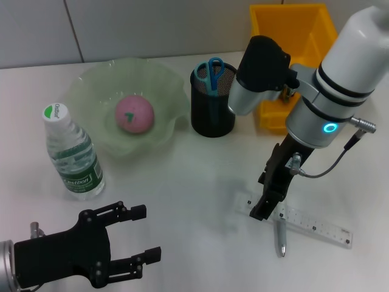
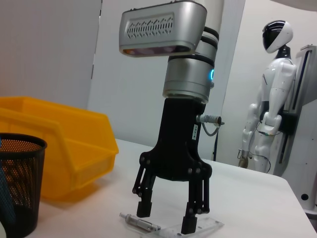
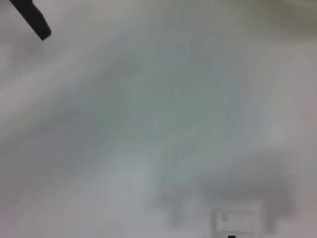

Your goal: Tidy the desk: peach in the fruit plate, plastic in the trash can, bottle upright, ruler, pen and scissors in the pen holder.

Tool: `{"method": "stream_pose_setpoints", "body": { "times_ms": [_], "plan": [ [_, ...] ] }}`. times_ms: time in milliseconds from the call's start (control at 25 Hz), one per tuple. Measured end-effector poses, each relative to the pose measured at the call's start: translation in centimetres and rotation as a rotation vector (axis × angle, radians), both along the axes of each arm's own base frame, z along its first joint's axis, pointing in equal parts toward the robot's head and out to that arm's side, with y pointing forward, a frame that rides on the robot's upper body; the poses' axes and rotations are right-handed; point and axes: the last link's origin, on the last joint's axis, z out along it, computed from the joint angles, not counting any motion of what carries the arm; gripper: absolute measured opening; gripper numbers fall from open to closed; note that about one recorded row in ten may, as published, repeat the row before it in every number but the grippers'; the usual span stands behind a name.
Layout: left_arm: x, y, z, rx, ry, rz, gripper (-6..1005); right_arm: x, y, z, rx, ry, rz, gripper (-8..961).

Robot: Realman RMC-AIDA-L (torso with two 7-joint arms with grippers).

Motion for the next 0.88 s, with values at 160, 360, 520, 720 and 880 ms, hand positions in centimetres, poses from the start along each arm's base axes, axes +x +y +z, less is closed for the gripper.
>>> {"method": "stream_pose_setpoints", "body": {
  "times_ms": [160, 360, 520, 720, 880],
  "plan": [
    [0.0, 0.0, -0.1, -0.004, 0.002, -0.002, 786, 0.1, 0.0, -0.4, 0.008, -0.016, 0.012, 767],
    [0.1, 0.0, -0.2, -0.009, 0.004, -0.007, 786, 0.3, -0.1, -1.2, 0.007, -0.028, 0.028, 755],
    [0.2, 0.0, -0.3, -0.009, 0.001, -0.009, 786, 0.5, 0.0, -1.6, 0.01, -0.032, 0.03, 746],
    [0.3, 0.1, -0.3, -0.011, 0.0, -0.012, 786, 0.4, 0.0, -1.9, 0.012, -0.03, 0.034, 735],
    [0.3, 0.1, -0.3, -0.011, 0.0, -0.013, 786, 0.3, -0.2, -2.3, -0.002, -0.026, 0.035, 725]
  ]
}}
